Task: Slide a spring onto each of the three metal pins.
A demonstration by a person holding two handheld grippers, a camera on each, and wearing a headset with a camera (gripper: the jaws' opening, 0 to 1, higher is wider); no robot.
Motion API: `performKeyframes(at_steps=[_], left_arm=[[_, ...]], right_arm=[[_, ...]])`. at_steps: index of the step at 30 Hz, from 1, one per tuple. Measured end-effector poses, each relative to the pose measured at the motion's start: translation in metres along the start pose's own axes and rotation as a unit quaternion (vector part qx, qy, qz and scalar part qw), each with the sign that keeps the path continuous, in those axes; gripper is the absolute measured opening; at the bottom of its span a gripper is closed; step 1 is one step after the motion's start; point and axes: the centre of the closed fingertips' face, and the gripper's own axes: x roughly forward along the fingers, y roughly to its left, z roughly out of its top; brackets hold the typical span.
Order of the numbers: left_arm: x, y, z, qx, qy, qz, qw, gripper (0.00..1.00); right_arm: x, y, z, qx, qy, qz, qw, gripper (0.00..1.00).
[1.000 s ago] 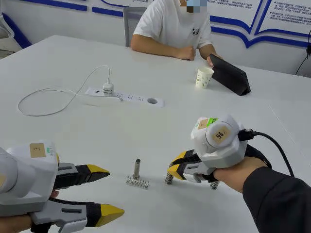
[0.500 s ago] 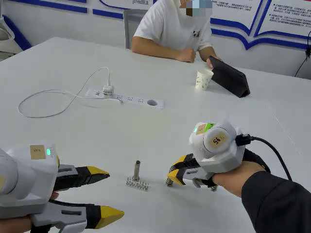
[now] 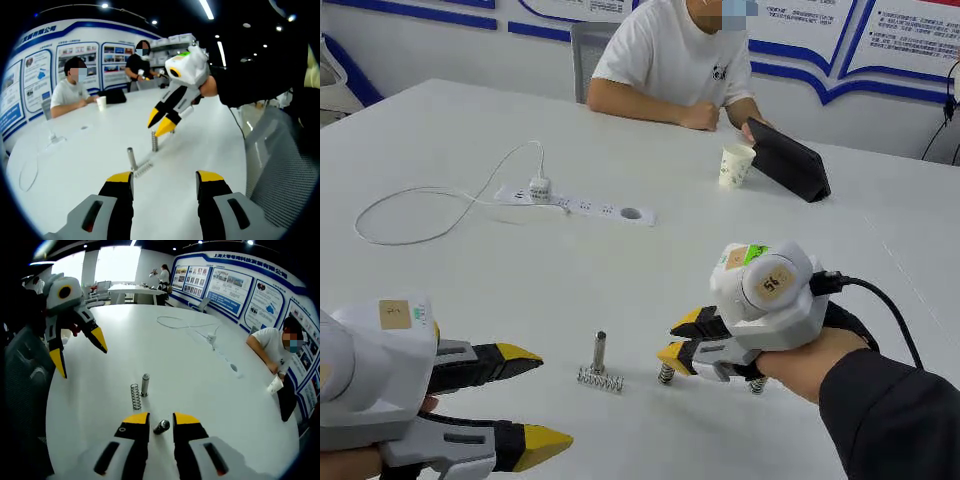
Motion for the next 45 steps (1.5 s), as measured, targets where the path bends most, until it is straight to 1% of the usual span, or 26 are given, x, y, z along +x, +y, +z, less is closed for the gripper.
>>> performKeyframes(at_steps=[3,7,15,21,27,31,36,41,45], left_arm=[[0.000,0.000,0.001,0.001,0.000,0.000,1.0000,0.51],[0.000,0.001,0.001,0.001,0.000,0.000,1.0000,0.51],[-0.001,0.002,-0.001,-0.001,0.000,0.002,1.0000,0.51],[-0.001,0.003,-0.002,-0.003,0.000,0.002,1.0000,0.51],[-0.001,0.003,-0.004,-0.004,0.003,0.002,1.0000,0.51],[-0.002,0.004,-0.005,-0.005,0.004,0.003,1.0000,0.50],[-0.002,0.005,-0.006,-0.006,0.004,0.004,1.0000,0.50],[-0.003,0.005,-0.007,-0.007,0.005,0.004,1.0000,0.50],[-0.004,0.005,-0.007,-0.007,0.005,0.005,1.0000,0.50]], right_arm=[[0.000,0.004,0.008,-0.005,-0.008,0.003,1.0000,0.19],[0.004,0.011,0.013,-0.010,-0.011,0.011,0.9998,0.19],[0.024,0.035,0.008,-0.013,0.009,0.043,0.9989,0.19],[0.039,0.047,0.001,-0.011,0.026,0.055,0.9981,0.19],[0.051,0.049,-0.003,-0.007,0.038,0.056,0.9977,0.18],[0.058,0.048,-0.010,-0.001,0.051,0.061,0.9968,0.18],[0.062,0.048,-0.015,-0.001,0.060,0.065,0.9961,0.16],[0.064,0.049,-0.015,-0.005,0.063,0.067,0.9958,0.16],[0.067,0.050,-0.017,-0.006,0.070,0.069,0.9951,0.15]])
